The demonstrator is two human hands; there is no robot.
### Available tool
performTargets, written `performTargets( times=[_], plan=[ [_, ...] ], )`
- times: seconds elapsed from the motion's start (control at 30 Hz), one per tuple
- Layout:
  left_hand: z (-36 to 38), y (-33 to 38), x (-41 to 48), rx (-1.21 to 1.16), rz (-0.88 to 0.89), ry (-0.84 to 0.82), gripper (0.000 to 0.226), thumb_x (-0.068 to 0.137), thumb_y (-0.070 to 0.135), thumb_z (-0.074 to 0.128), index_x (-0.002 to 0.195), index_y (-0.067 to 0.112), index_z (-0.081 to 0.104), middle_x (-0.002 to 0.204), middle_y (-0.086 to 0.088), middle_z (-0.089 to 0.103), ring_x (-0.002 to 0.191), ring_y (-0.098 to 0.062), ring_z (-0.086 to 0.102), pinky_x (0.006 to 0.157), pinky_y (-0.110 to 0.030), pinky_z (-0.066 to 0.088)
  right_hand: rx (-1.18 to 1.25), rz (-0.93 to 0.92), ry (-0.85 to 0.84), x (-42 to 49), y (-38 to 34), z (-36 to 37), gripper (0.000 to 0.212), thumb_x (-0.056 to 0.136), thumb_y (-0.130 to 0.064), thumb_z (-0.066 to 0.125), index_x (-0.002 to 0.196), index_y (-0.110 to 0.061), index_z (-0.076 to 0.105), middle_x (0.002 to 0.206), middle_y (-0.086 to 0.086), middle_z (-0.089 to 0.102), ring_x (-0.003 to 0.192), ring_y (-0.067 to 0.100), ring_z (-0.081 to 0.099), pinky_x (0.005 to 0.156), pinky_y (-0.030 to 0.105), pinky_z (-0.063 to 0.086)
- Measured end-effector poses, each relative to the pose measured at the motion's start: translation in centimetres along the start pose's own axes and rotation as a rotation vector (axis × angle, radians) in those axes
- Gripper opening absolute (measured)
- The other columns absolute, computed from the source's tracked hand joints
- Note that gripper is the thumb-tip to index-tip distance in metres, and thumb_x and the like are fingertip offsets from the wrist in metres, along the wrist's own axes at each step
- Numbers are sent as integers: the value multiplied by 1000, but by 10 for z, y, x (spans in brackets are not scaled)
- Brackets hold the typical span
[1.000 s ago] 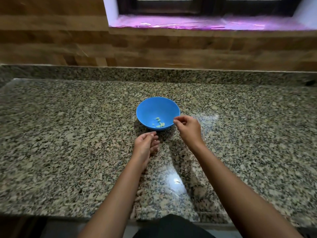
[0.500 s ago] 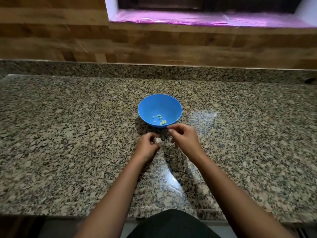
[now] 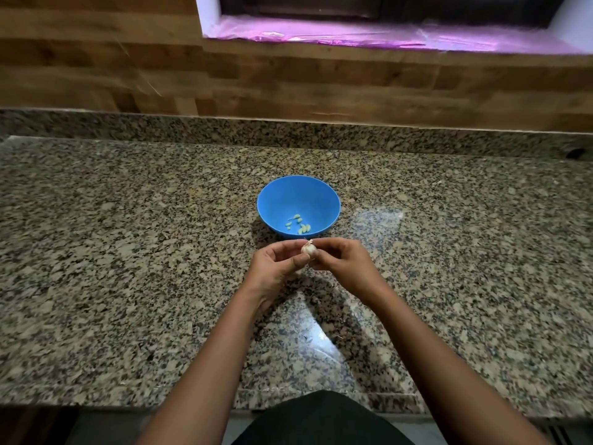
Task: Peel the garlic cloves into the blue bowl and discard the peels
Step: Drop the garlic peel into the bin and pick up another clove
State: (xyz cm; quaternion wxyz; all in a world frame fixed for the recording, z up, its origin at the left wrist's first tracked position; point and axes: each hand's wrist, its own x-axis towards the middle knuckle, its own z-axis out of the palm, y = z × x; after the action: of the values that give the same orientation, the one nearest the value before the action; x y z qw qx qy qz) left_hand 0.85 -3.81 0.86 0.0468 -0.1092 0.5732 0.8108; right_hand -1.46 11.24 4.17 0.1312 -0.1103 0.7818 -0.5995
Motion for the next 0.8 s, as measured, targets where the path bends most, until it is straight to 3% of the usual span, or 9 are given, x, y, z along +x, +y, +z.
performTargets(
  times=[0.07, 0.23, 0.33, 0.47, 0.6, 0.8],
  plan=[
    [2, 0, 1, 4, 7, 5, 42, 63, 13, 77, 102, 1, 68, 92, -12, 72, 84, -21, 66, 78, -39, 52, -73, -29, 19, -1, 1, 1, 17, 87, -17, 65, 102, -10, 70, 89, 6, 72, 81, 16, 70, 80, 34, 57],
    [6, 2, 1, -40, 27, 19, 30, 74, 1, 71, 104, -3, 66, 91, -12, 73, 82, -19, 70, 70, -28, 57, -118, -58, 55, -1, 3, 3, 12, 86, -21, 66, 96, -16, 70, 82, -2, 72, 80, 15, 70, 79, 38, 57],
    [5, 5, 0, -78, 33, -3, 27, 75, -1, 68, 102, -3, 67, 90, -11, 73, 81, -18, 70, 71, -26, 57, 24, -19, 23, -3, -1, 1, 9, 87, -13, 64, 95, -14, 69, 83, 5, 72, 80, 18, 70, 79, 33, 58],
    [2, 9, -1, -156, 9, -93, 29, 71, 0, 67, 100, 0, 66, 89, -10, 73, 76, -16, 70, 70, -24, 58, 358, 116, -38, -5, -6, -6, 13, 87, 2, 59, 98, 3, 64, 91, 24, 68, 75, 27, 67, 76, 30, 58],
    [6, 10, -2, -163, 8, -87, 20, 82, -8, 58, 98, 4, 64, 85, -8, 72, 70, -13, 69, 59, -21, 56, 363, 120, 26, -6, -7, -6, 9, 88, 6, 54, 93, 4, 61, 78, 19, 66, 60, 18, 65, 62, 25, 58],
    [9, 9, -3, -105, 8, -87, 21, 81, 1, 63, 101, 8, 65, 84, -2, 72, 68, -11, 68, 56, -21, 53, 383, 121, -1, -6, -7, -7, 14, 89, 4, 54, 97, 2, 65, 81, 14, 69, 68, 17, 66, 72, 26, 58]
  ],
)
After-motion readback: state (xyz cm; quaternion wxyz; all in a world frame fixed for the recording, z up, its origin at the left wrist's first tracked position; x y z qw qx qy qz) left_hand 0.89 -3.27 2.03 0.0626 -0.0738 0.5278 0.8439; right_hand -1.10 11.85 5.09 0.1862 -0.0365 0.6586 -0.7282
